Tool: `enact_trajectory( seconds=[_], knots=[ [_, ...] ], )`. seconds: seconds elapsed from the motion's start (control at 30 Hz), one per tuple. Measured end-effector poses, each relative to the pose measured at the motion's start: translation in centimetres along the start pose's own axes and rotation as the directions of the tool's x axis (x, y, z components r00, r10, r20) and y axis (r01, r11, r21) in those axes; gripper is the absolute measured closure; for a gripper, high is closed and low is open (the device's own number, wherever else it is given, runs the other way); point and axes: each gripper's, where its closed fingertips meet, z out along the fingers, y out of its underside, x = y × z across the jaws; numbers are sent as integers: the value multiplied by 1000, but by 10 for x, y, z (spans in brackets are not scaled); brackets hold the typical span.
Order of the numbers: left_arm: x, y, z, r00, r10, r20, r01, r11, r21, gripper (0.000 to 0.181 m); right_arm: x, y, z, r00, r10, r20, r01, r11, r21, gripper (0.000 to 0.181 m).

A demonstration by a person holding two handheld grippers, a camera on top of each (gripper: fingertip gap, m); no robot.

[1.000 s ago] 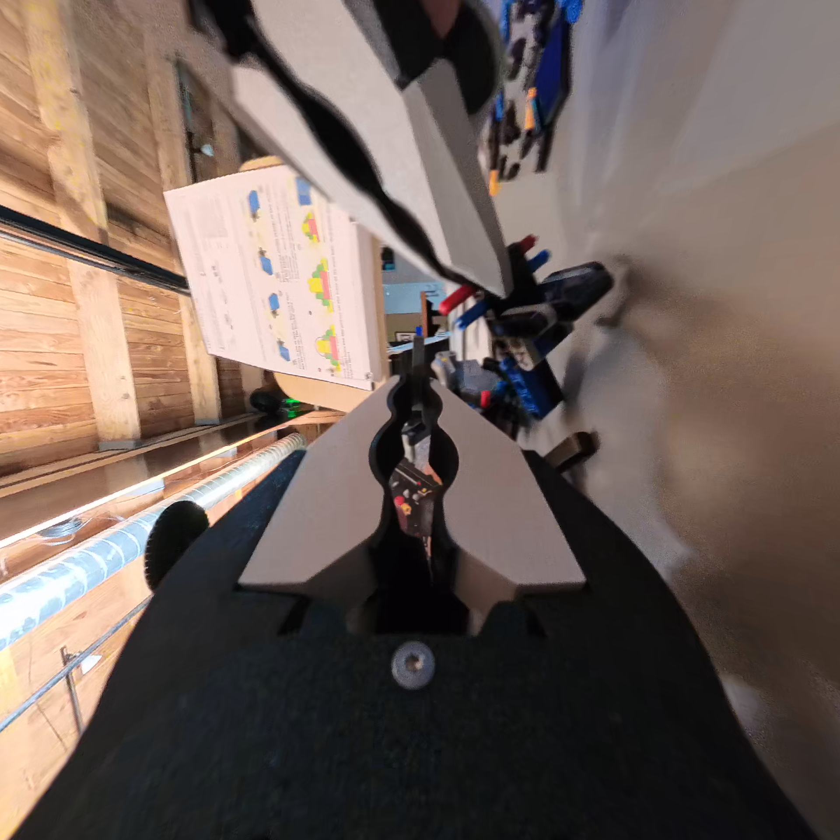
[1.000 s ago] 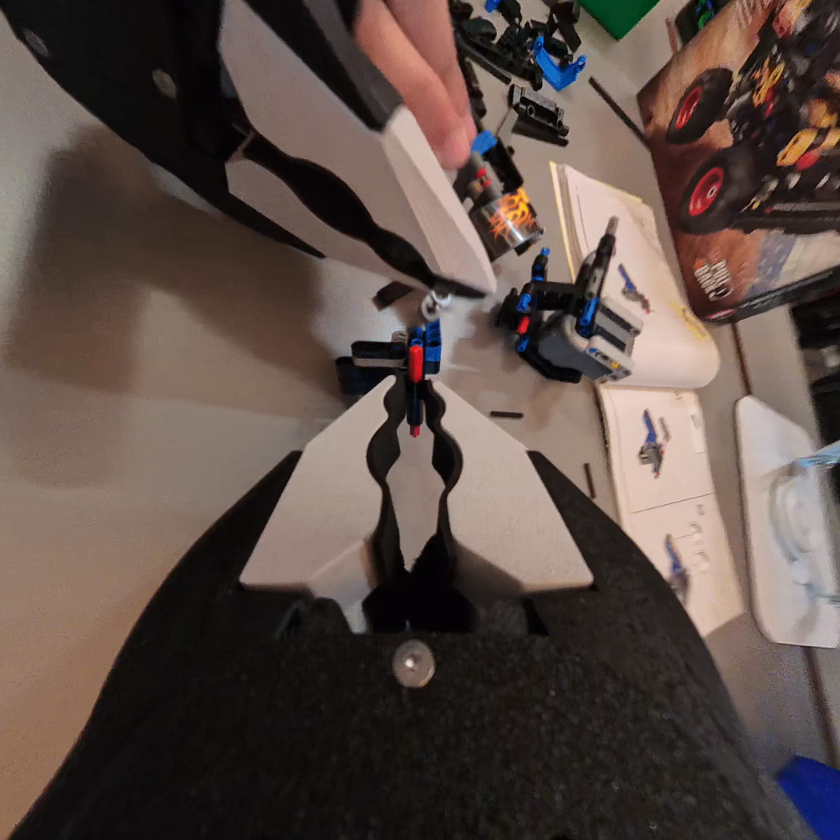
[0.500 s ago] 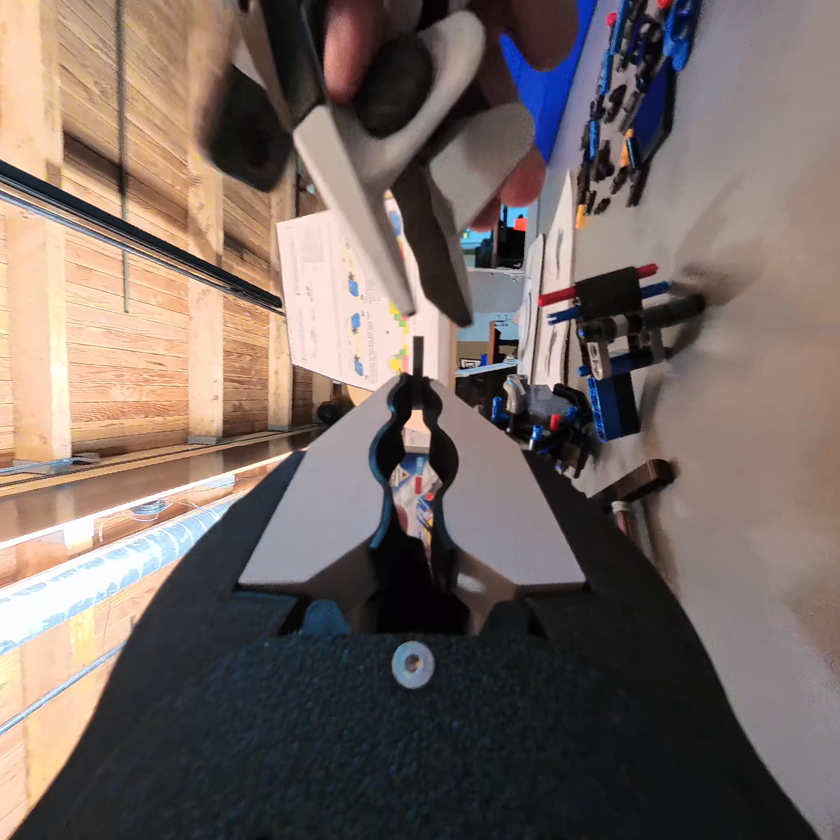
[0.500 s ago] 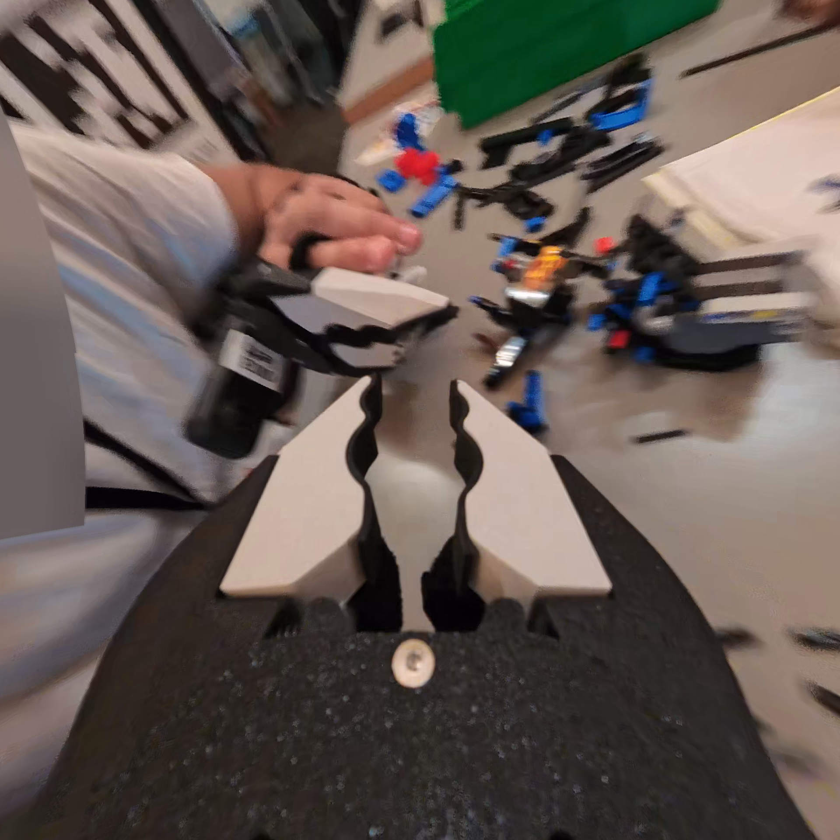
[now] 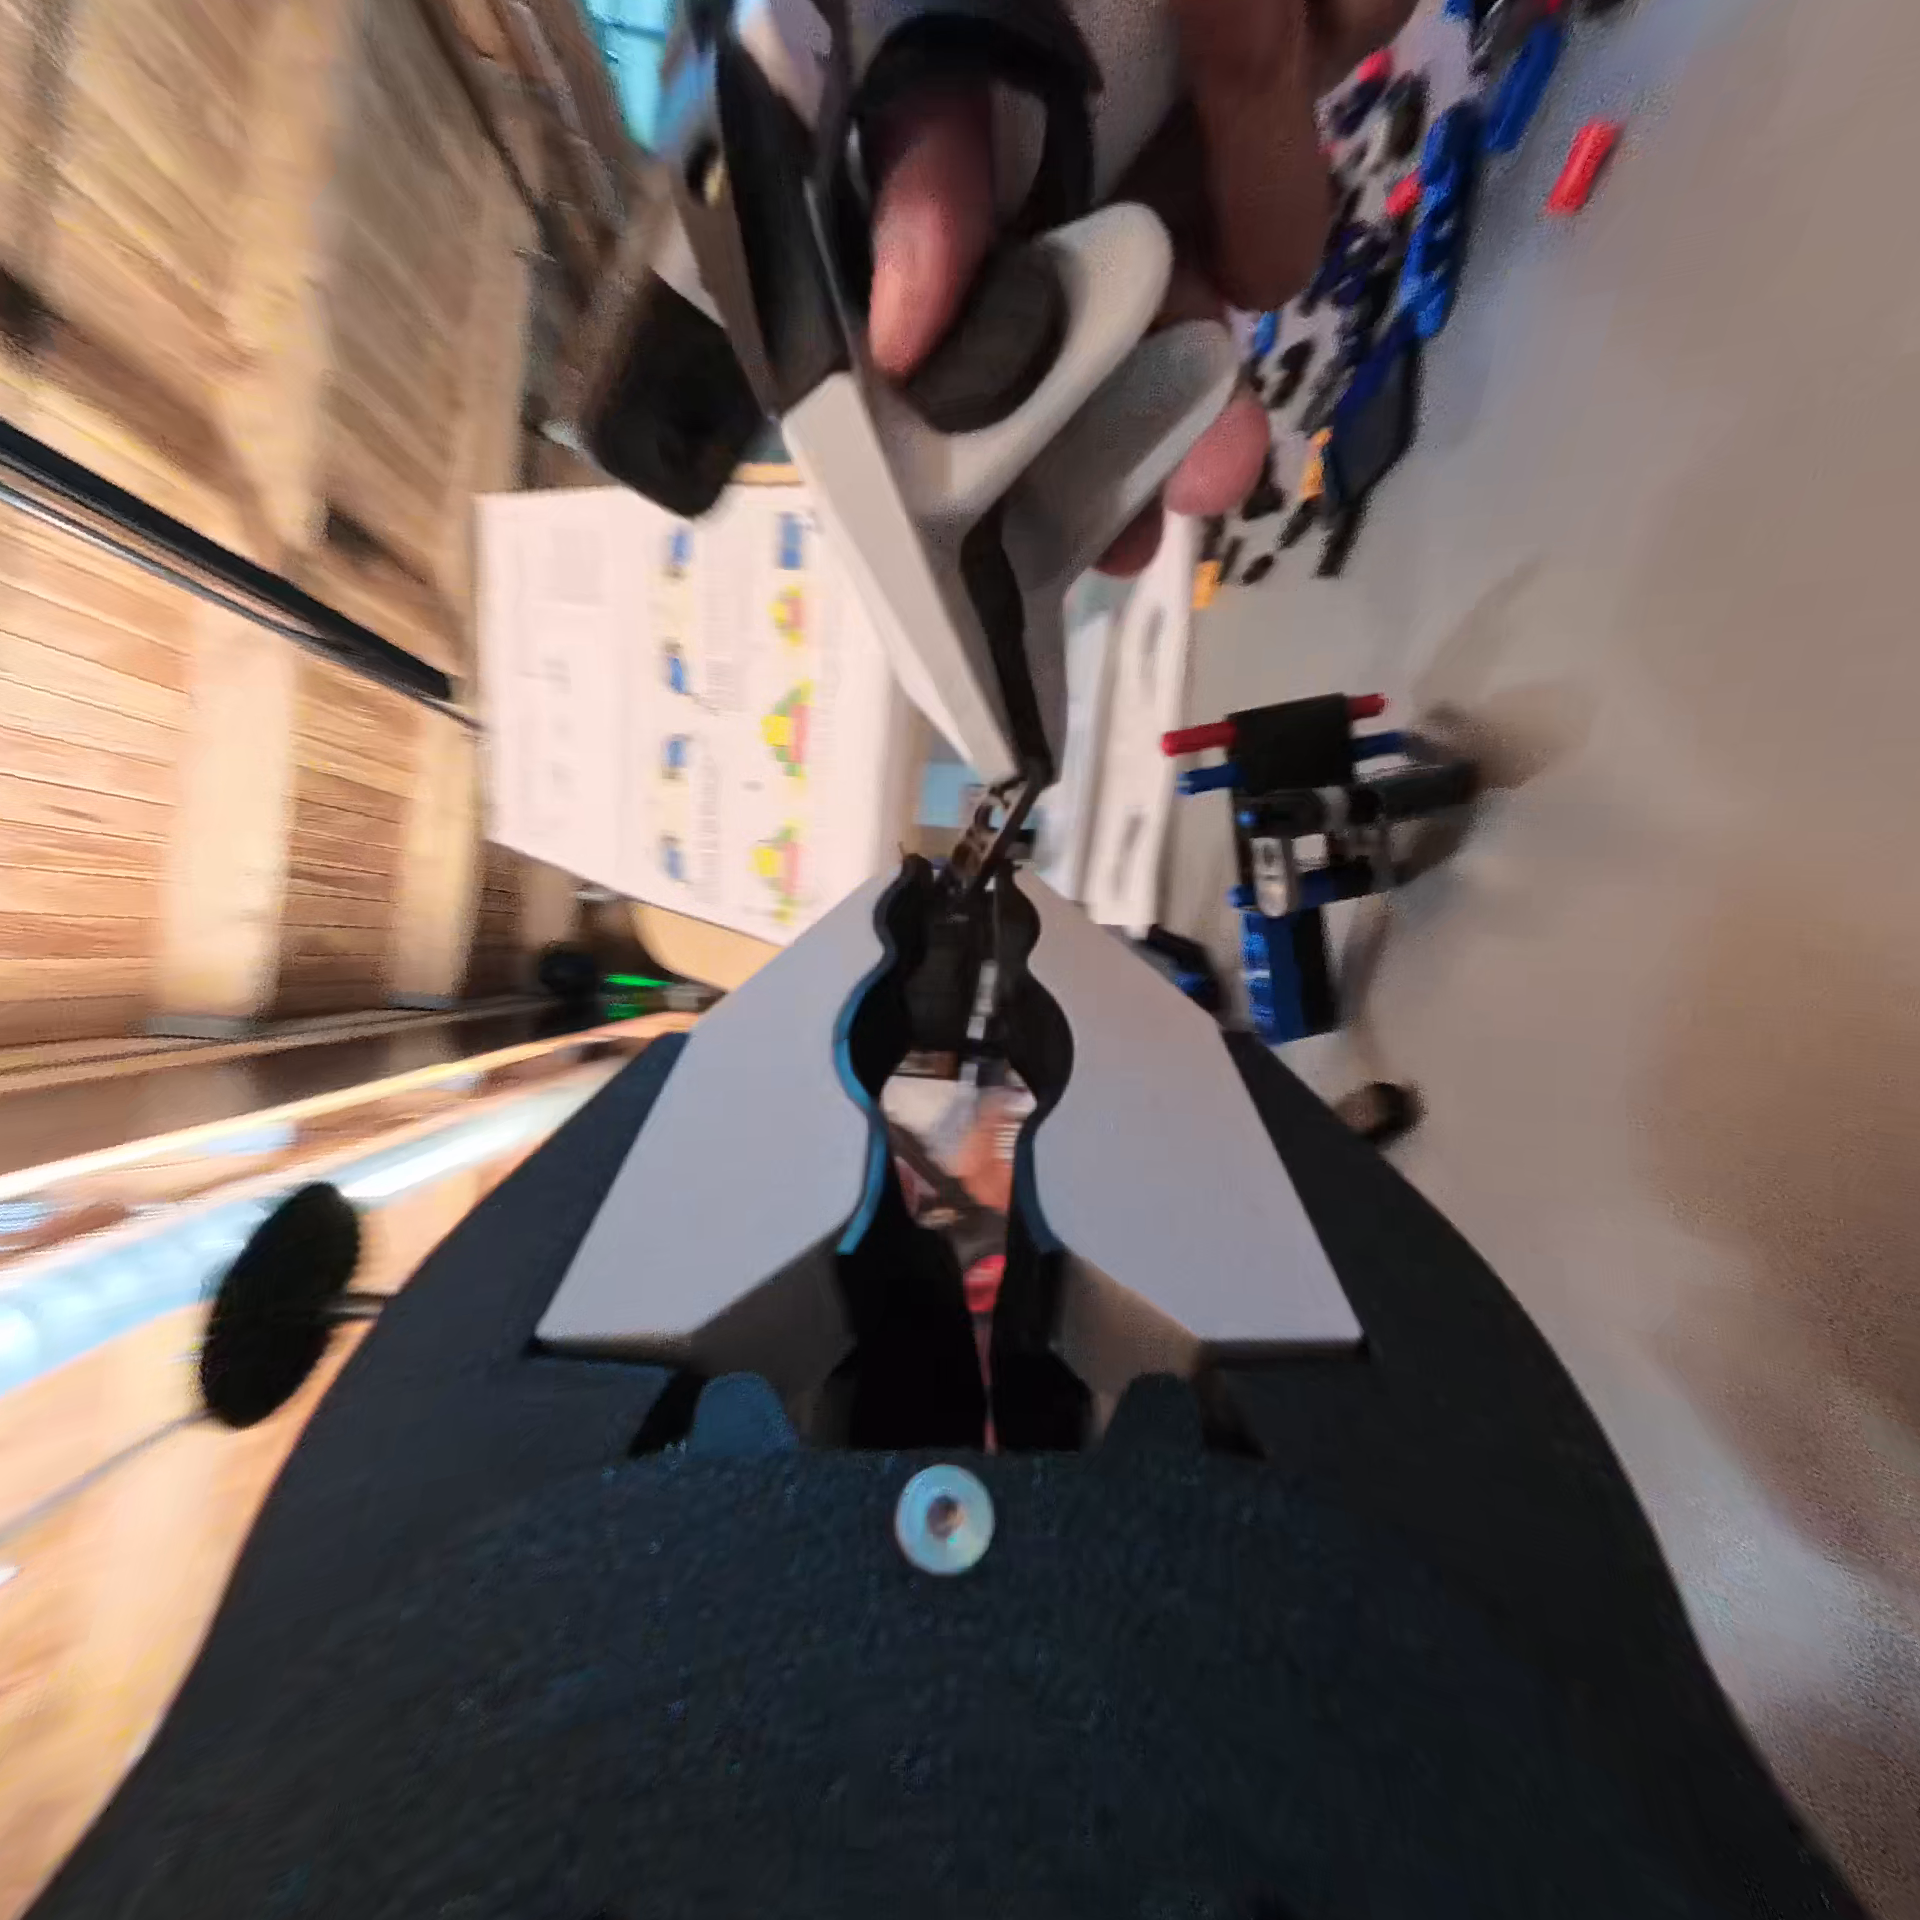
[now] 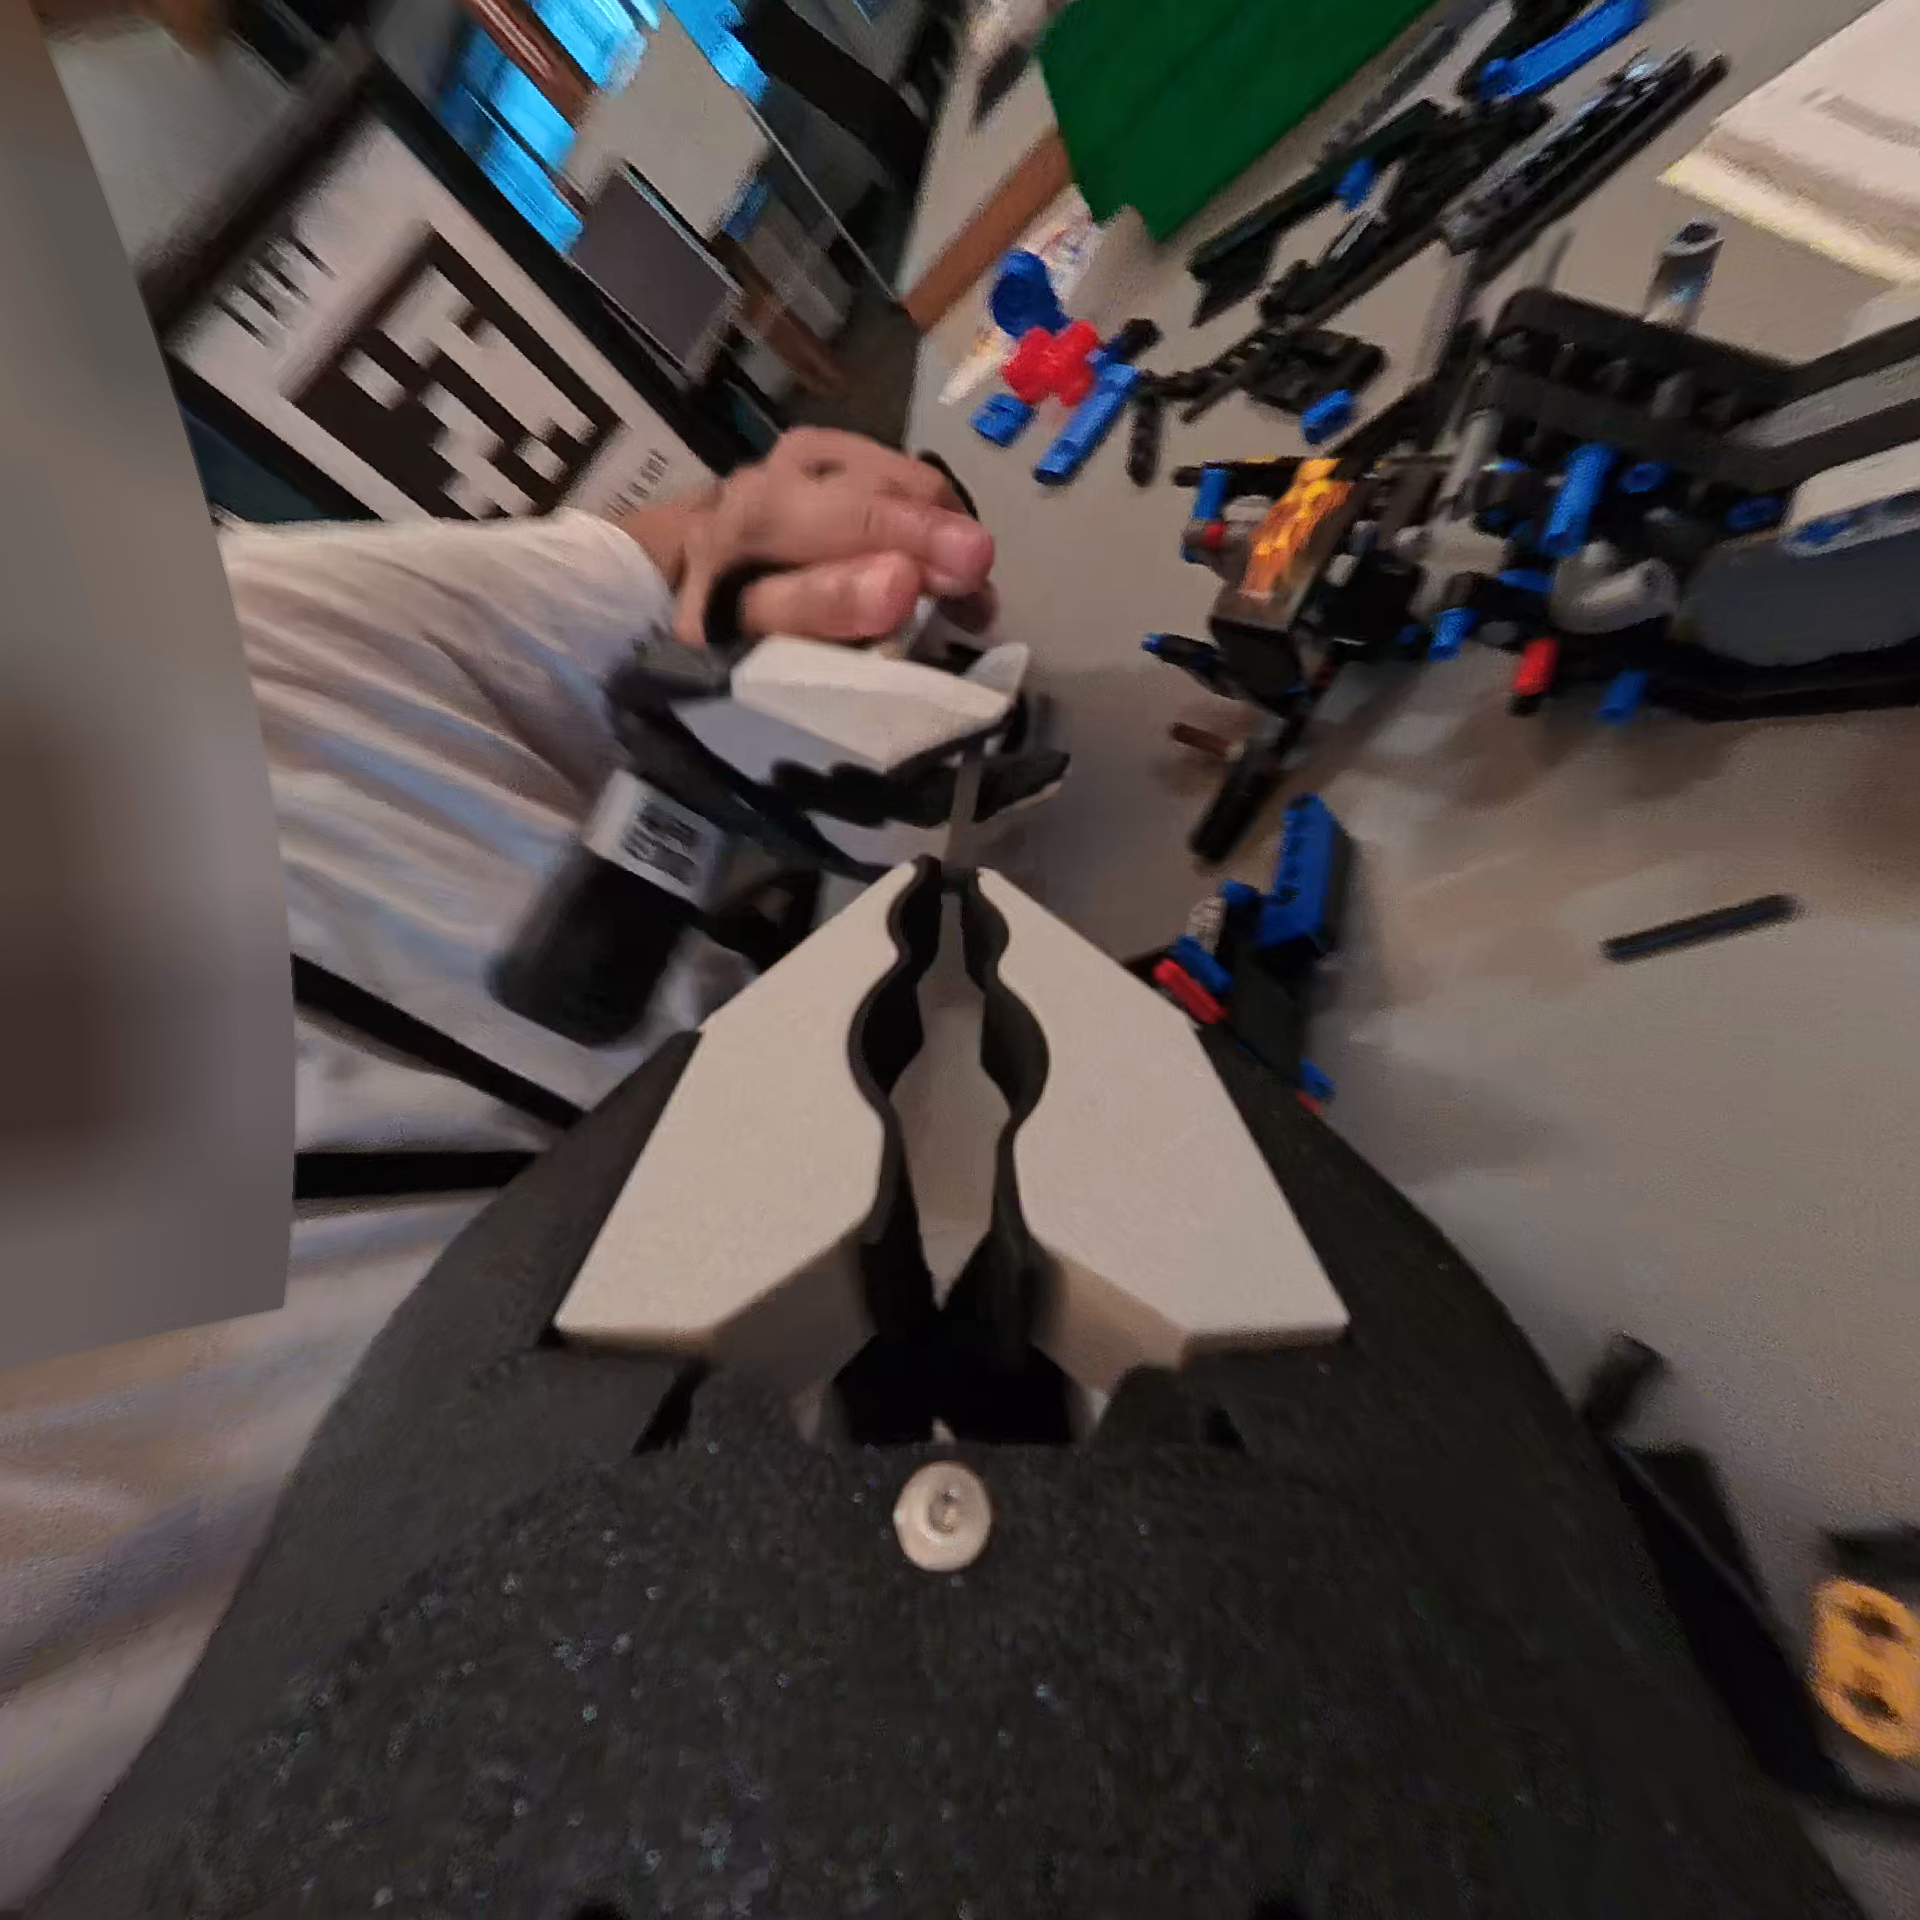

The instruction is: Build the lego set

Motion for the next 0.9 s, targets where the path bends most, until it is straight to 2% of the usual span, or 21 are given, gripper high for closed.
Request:
enact_trajectory(
  seconds=[0.1,0.17,0.33,0.43,0.53,0.6,0.8,0.9],
  knots=[
    [14,7,1,953,-201,-225,201,979,-22,164,21,5,-9,959,-203,-197,188,978,-90,179],
    [19,-4,-6,878,-285,-385,320,947,29,154,20,4,-11,948,-236,-211,218,970,-108,179],
    [8,-15,-10,879,-123,-460,200,972,123,148,17,13,-8,957,-218,-189,189,968,-164,179],
    [19,-20,-17,829,-9,-559,100,986,131,150,14,17,-4,962,-210,-175,178,968,-179,179],
    [23,-20,-14,837,124,-533,-40,985,166,157,11,18,-4,969,-190,-158,161,971,-176,179],
    [26,-25,-15,823,135,-551,-39,983,182,177,14,18,-5,969,-179,-168,148,973,-178,179],
    [20,-24,-9,847,148,-510,-73,984,165,174,13,17,-10,973,-166,-158,139,976,-168,179],
    [25,-22,-11,835,127,-535,-55,987,148,159,12,17,-10,972,-173,-157,145,974,-172,179]
  ],
)
